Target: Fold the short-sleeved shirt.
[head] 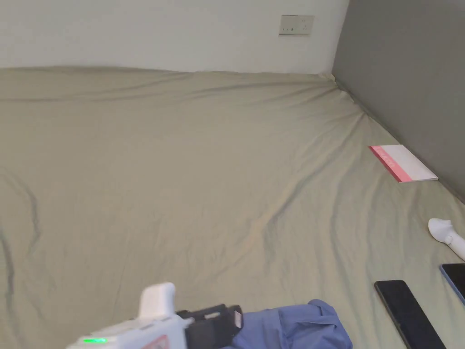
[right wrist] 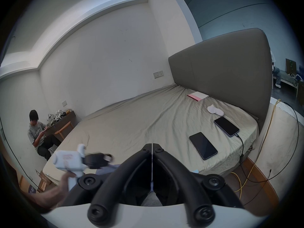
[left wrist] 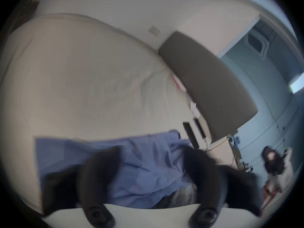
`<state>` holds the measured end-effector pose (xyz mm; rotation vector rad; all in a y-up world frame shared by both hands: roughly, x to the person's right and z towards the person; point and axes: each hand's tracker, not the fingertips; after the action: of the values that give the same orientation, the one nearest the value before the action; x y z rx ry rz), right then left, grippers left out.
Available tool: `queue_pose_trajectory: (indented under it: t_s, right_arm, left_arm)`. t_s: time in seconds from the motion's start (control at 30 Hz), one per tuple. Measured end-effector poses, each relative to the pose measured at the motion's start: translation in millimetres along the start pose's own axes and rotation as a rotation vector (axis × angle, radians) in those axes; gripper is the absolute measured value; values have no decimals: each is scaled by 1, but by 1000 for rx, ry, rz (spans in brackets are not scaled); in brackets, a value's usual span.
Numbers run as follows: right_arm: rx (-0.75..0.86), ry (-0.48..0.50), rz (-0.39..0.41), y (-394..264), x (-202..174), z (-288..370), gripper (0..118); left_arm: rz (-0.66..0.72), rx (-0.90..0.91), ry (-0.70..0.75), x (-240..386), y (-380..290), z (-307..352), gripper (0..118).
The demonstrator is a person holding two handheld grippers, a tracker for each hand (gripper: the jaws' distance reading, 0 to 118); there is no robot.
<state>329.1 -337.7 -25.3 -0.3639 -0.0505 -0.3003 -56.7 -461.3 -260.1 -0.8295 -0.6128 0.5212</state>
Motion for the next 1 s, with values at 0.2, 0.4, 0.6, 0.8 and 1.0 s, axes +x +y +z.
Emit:
queue_pose_trajectory:
  t_s: [0.2,0.4,0.6,0.8,1.0]
  right_arm:
    - [13,54,25,6,-15,-14,2]
    - [-8,90,49,4,-31,-19,2]
    - [-34,82,80,5,-34,-17,2]
    - [-26,66,54,4,-32,-16,2]
    - [-46,69,61,3,-37,-18,2]
  left_arm:
    - [205,-110,36,-95,-8,54,118]
    - [474,-213,-89,-145,-59,31,118]
    - [534,-300,-268,-144,-57,2,118]
    - [456,-324,-256,-132,-57,-17,87]
    - [399,-301,-68,-136,-55,-16,14]
